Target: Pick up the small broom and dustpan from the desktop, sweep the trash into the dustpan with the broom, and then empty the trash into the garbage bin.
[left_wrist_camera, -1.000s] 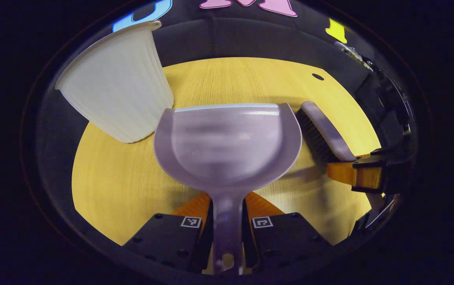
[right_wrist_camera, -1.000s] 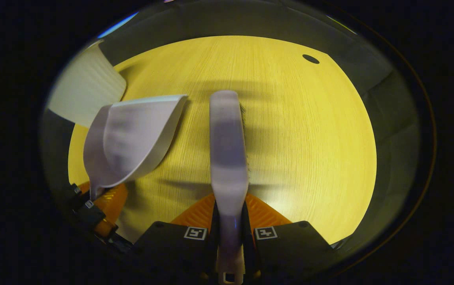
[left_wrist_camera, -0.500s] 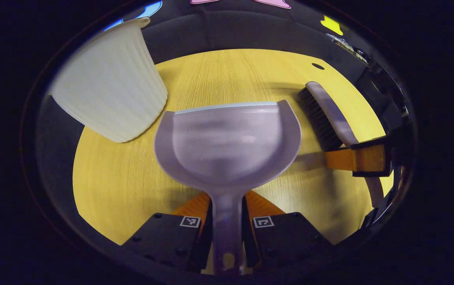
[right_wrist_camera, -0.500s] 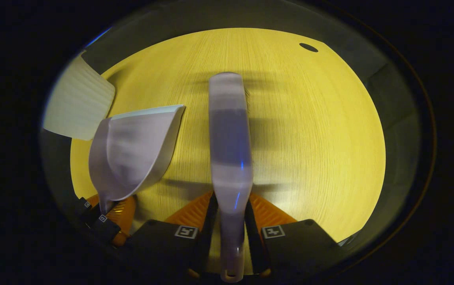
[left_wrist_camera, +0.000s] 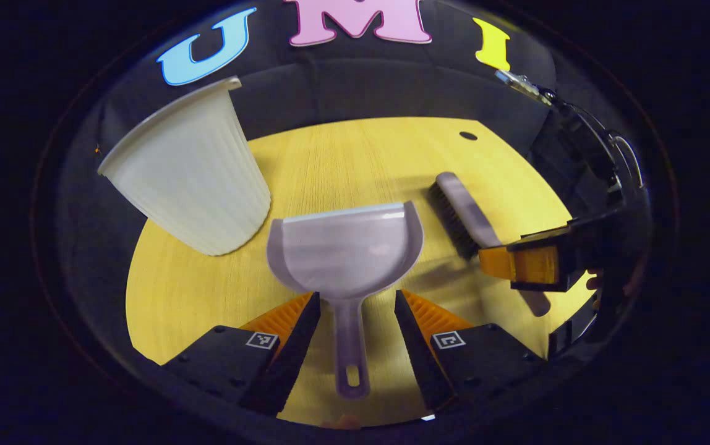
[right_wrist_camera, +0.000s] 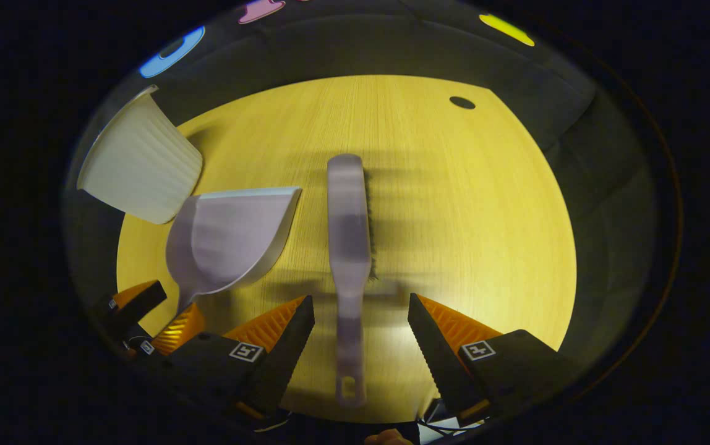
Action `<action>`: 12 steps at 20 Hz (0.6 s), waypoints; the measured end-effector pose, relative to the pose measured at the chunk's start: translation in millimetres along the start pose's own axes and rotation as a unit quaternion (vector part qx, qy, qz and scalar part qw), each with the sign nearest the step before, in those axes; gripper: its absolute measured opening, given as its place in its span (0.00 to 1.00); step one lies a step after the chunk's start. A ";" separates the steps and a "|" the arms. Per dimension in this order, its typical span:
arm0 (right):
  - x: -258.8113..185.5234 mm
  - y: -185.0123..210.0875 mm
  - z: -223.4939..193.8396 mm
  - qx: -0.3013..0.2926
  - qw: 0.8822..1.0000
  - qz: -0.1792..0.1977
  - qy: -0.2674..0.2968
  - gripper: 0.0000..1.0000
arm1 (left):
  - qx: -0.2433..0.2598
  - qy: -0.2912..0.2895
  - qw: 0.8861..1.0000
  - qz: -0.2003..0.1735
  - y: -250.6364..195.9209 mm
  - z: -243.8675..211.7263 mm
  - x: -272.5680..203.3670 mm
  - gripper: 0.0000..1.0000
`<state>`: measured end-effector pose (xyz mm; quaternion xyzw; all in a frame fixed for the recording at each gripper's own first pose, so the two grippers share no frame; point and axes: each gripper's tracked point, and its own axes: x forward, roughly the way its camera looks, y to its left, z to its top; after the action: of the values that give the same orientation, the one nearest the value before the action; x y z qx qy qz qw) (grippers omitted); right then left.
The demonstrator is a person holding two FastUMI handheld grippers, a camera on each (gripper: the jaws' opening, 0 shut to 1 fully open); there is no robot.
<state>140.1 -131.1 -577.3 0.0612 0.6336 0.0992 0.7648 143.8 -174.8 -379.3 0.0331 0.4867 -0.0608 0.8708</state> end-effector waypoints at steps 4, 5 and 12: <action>-106.9 13.6 67.8 -0.003 0.978 0.015 -0.209 0.99 | -0.011 -0.200 0.980 0.009 18.5 79.5 -103.8 0.73; -135.2 20.4 83.8 -0.007 0.964 0.014 -0.267 0.99 | -0.012 -0.231 0.973 0.012 21.1 87.5 -118.6 0.73; -287.6 69.2 118.4 -0.026 0.861 0.016 -0.508 0.98 | -0.019 -0.405 0.914 0.010 28.6 100.5 -132.9 0.71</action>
<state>200.2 -125.9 -264.4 0.0937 0.1533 0.0832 0.9802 163.6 -148.4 -213.5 -0.0056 0.0929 -0.0510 0.9943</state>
